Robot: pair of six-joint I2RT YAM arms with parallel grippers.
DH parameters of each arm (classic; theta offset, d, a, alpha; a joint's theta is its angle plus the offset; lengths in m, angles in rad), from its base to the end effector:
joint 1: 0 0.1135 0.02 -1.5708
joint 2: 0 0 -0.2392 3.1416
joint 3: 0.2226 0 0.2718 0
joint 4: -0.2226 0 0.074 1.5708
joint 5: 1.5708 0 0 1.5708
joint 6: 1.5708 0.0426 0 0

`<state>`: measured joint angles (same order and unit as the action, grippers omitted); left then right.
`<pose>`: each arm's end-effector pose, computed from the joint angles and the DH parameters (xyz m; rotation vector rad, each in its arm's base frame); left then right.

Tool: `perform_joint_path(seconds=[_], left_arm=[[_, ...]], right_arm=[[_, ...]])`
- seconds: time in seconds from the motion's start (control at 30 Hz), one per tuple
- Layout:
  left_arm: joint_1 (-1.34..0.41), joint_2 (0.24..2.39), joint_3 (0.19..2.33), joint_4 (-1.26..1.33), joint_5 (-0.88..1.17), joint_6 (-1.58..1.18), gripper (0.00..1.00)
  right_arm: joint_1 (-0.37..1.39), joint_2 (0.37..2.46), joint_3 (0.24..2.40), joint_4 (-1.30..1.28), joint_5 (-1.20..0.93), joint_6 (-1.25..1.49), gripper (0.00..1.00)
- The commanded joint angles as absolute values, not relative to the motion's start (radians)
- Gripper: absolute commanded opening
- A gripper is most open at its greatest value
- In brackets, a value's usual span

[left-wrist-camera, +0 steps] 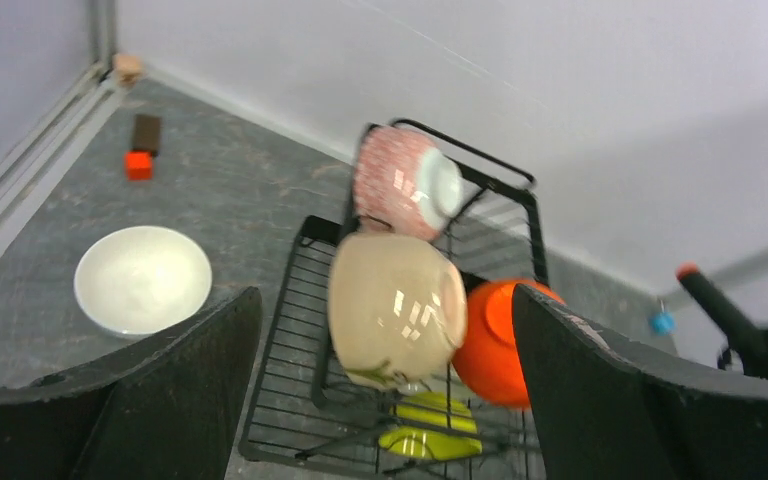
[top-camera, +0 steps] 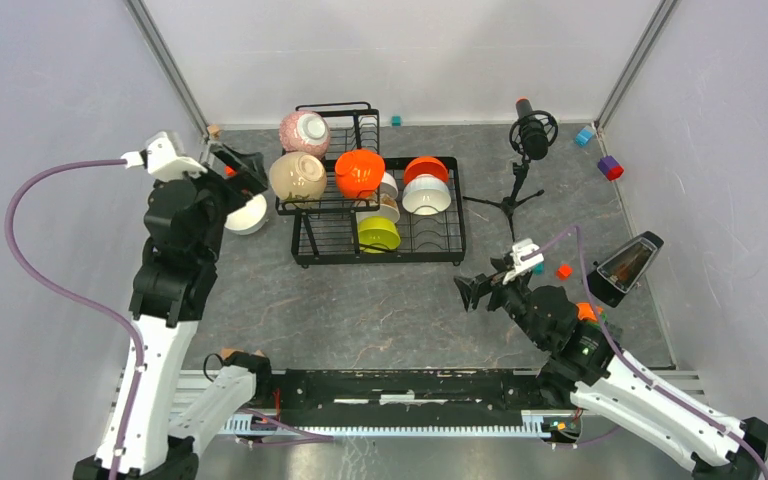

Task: Unload the bowls from the dish rack
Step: Place the bowl at the center of the board, then pick up the bowl from the dish rack.

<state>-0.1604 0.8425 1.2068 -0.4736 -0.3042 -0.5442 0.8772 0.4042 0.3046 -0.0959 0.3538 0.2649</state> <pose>0.2005 -0.0195 0.4300 -0.5427 1.5926 -0.2757 0.1275 0.1302 0.2188 -0.2847 1.7601 0.5179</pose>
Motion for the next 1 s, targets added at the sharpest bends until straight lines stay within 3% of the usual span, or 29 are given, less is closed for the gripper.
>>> perform_joint_path(seconds=[0.0,0.27,0.67,0.77,0.97], left_arm=[[-0.280,0.790,1.187,-0.432,-0.272,-0.304,1.00],[-0.314,0.614,1.012,-0.336,-0.224,-0.288,1.00],[-0.362,0.373,0.796,-0.201,-0.253,-0.270,1.00],[-0.363,0.326,0.735,-0.167,-0.273,-0.279,1.00],[-0.363,0.252,0.670,-0.162,-0.269,-0.268,1.00]], right_arm=[[0.877,0.471,0.385,0.116,0.333,0.172,0.96],[0.878,0.839,0.680,-0.035,0.427,0.183,0.98],[0.877,0.956,0.578,0.325,0.740,-0.077,0.97],[0.877,0.988,0.558,0.436,0.754,-0.157,0.95],[0.811,1.150,0.680,0.365,0.608,-0.209,0.89]])
